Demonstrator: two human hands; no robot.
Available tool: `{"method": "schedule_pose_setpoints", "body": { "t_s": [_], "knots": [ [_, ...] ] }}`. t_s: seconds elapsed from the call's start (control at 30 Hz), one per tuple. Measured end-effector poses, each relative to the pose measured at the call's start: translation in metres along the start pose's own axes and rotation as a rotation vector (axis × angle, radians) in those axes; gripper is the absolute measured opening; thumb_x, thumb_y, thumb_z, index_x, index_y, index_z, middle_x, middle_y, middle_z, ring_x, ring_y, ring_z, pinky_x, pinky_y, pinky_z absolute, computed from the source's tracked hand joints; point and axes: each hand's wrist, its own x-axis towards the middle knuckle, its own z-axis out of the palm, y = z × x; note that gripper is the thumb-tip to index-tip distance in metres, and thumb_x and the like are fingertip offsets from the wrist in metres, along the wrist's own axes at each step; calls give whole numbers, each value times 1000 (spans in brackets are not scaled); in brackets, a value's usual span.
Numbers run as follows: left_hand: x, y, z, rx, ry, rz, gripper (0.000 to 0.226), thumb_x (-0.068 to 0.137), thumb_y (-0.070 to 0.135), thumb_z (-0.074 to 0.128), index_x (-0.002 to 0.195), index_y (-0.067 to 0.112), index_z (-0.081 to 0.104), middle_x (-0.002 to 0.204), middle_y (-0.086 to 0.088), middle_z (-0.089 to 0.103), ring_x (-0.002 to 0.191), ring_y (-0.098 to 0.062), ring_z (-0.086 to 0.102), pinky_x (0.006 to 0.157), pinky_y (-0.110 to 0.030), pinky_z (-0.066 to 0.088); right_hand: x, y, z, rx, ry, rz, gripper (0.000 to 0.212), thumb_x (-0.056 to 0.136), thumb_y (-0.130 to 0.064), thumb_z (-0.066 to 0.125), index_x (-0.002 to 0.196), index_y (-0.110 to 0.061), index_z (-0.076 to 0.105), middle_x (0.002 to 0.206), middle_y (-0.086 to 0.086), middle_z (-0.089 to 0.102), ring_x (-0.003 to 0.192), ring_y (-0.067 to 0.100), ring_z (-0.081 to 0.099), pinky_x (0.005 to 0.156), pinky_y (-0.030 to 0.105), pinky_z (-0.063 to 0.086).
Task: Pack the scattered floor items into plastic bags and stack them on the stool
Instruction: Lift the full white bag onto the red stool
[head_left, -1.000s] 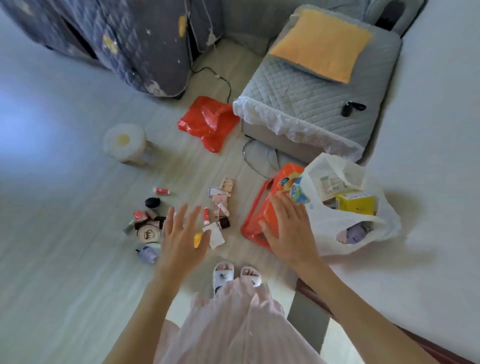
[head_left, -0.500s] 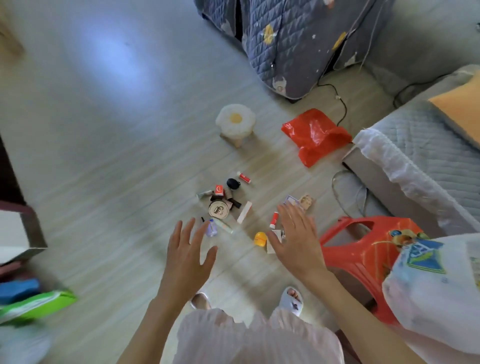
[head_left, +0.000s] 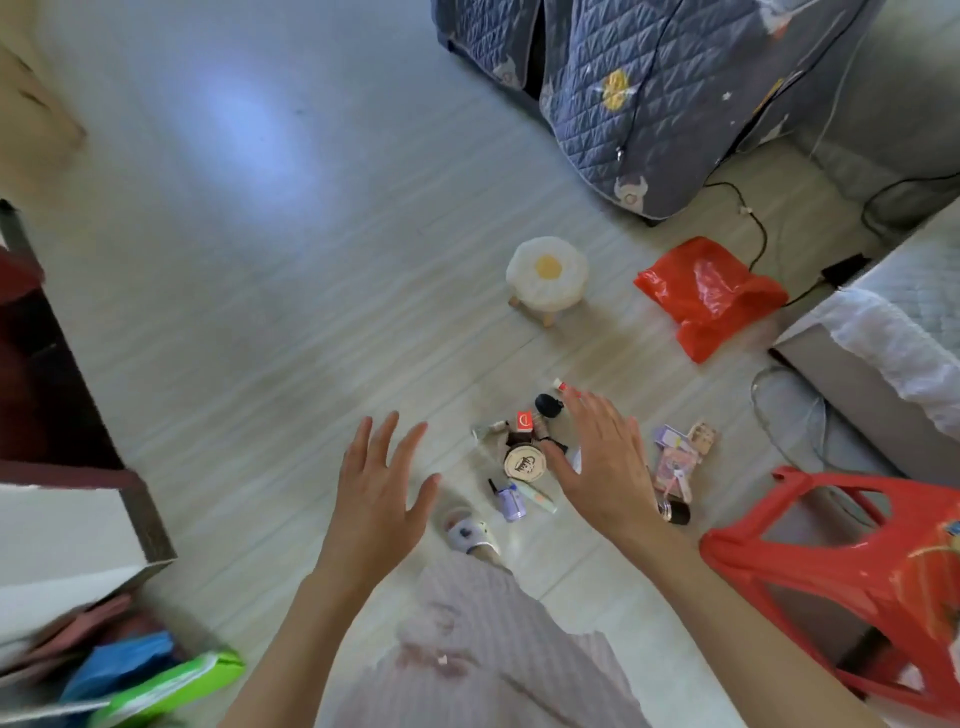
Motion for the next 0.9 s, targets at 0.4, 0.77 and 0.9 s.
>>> {"method": "schedule_pose_setpoints", "body": {
  "t_s": [0.4,0.77,0.9],
  "knots": [
    [270,-37,-107,111,-64,313,72,81,58,17,139,21,36,151,-8,25,143,-30,8,110,-38,9,180,-44,-39,45,190,358,82,78,-65,18,146,-19,24,153,3,27,143,20,17,117,44,10],
    [507,24,-116,179,-259,841,61,83,52,31,131,18,45,141,-15,42,134,-41,31,105,-50,29,310,-47,-83,22,384,762,75,85,-62,17,147,-20,18,154,5,22,145,22,12,117,42,1],
    [580,53,-113,268,-333,1047,55,83,48,34,128,18,46,136,-17,48,127,-45,39,100,-52,32,345,-51,-91,102,513,934,68,90,-56,32,146,-18,23,152,8,28,143,25,17,118,46,10]
  ]
}}
